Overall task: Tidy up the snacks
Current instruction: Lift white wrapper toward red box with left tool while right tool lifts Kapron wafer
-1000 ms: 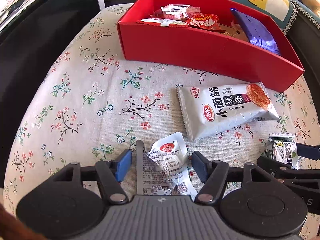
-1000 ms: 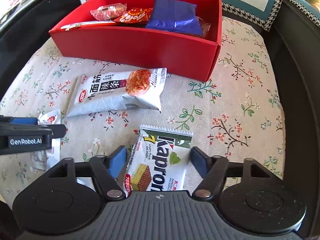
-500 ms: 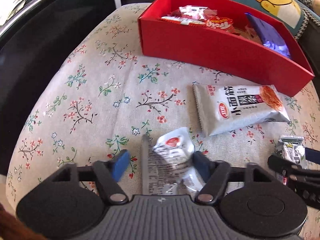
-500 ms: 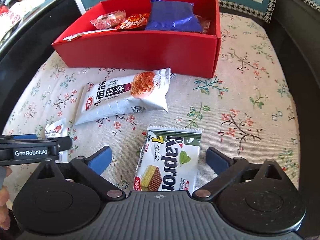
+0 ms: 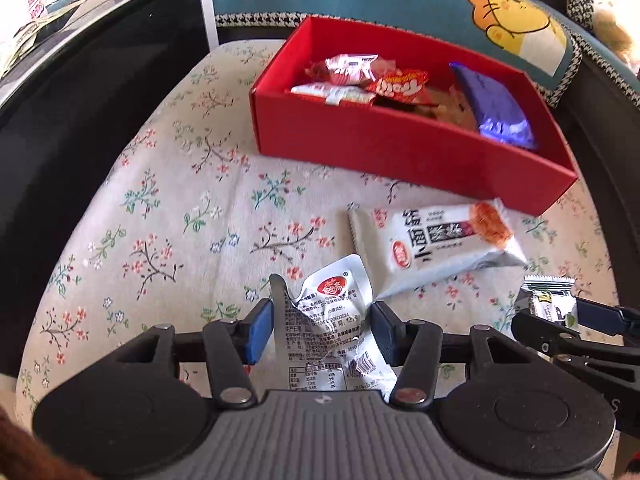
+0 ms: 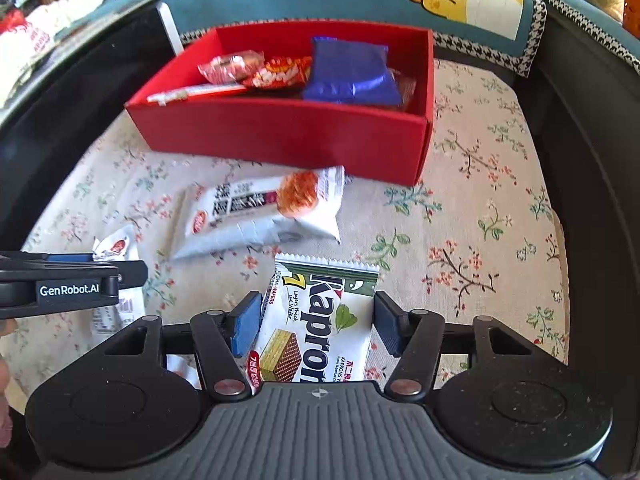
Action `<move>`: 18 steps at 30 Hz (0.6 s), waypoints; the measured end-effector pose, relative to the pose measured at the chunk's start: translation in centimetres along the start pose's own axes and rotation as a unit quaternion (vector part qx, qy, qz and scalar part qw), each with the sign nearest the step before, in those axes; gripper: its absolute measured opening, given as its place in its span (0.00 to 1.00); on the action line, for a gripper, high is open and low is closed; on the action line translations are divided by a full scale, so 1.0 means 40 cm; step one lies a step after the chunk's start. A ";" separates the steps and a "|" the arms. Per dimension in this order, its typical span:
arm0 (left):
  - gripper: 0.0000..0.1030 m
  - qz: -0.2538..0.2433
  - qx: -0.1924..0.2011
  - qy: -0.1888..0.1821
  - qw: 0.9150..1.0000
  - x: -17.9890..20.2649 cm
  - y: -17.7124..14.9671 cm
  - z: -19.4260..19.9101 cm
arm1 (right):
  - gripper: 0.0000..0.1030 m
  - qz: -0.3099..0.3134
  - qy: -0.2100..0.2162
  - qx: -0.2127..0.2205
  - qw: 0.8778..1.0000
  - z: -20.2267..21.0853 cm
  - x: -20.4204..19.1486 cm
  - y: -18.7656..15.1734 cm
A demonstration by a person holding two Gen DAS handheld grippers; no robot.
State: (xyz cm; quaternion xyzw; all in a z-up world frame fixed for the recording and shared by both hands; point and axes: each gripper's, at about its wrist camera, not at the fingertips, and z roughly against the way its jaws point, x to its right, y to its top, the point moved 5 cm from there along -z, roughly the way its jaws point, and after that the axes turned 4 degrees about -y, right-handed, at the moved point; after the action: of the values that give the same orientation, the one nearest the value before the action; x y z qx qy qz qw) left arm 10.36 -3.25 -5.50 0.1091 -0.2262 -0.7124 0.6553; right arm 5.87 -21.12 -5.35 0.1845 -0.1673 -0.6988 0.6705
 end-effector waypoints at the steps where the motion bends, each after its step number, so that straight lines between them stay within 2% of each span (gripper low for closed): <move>1: 0.91 0.000 0.002 -0.003 1.000 0.003 0.007 0.004 | 0.64 -0.001 0.000 0.004 1.000 0.004 0.001 0.007; 18: 0.91 -0.019 0.042 -0.022 0.999 0.057 0.129 0.031 | 0.64 -0.008 0.009 0.044 0.999 0.021 -0.007 0.126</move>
State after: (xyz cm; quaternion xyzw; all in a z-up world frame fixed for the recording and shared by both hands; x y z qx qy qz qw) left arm 14.12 -5.46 -1.70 0.1252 -0.2676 -0.7172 0.6312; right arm 9.88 -21.09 -2.19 0.2209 -0.1905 -0.6944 0.6579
